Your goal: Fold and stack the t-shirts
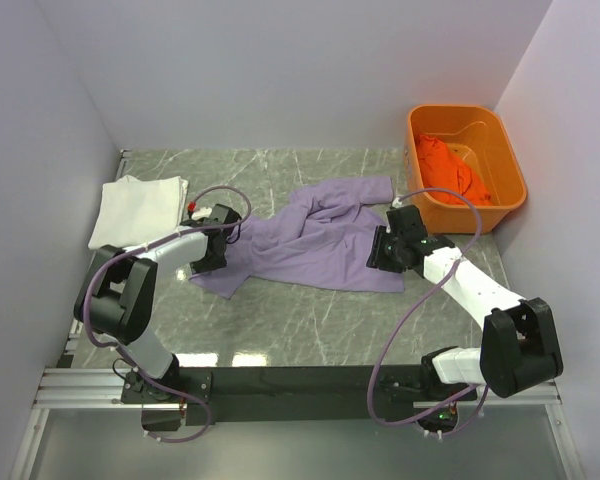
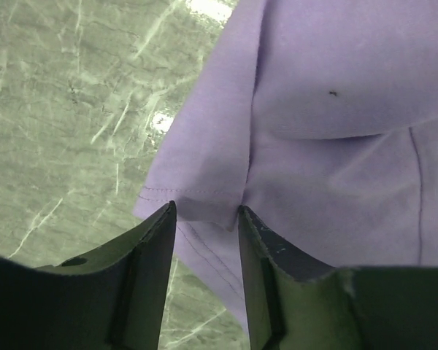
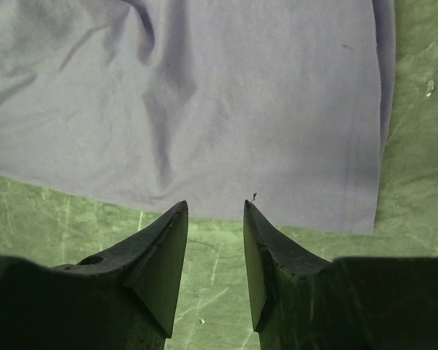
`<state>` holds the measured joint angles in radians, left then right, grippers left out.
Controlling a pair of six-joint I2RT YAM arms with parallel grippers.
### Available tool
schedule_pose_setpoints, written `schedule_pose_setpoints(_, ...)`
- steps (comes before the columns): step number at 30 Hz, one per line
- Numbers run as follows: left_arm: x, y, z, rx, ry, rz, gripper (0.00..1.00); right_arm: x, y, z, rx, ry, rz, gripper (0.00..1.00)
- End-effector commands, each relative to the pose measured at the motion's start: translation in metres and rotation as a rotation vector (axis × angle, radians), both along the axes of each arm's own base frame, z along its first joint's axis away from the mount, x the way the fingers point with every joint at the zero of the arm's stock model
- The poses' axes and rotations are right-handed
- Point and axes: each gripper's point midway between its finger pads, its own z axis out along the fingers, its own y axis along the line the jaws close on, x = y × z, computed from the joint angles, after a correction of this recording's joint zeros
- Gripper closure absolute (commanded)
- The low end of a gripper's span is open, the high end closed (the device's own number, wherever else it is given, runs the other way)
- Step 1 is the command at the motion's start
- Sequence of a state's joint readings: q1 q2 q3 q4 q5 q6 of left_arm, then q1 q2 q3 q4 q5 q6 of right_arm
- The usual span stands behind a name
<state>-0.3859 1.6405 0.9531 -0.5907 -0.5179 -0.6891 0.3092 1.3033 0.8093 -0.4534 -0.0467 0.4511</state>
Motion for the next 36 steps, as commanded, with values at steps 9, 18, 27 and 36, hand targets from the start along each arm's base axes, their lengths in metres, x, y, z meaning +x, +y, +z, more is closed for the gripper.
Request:
schedule_pose_setpoints(9, 0.015, -0.004, 0.007, 0.005, -0.025, -0.022, 0.6, 0.006, -0.005, 0.009, 0.006, -0.054, -0.011, 0.57)
schedule_pose_setpoints(18, 0.017, -0.013, 0.003, -0.038, -0.016, -0.046, 0.57, 0.005, -0.007, 0.006, 0.007, -0.05, -0.015, 0.57)
schedule_pose_setpoints(27, 0.015, -0.007, 0.001, -0.001, -0.003, -0.039, 0.69, 0.004, -0.008, 0.005, 0.008, -0.047, -0.019, 0.57)
schedule_pose_setpoints(36, 0.02, 0.0, 0.024, 0.038, -0.021, -0.048, 0.9, 0.002, -0.016, 0.002, -0.005, -0.036, -0.043, 0.57)
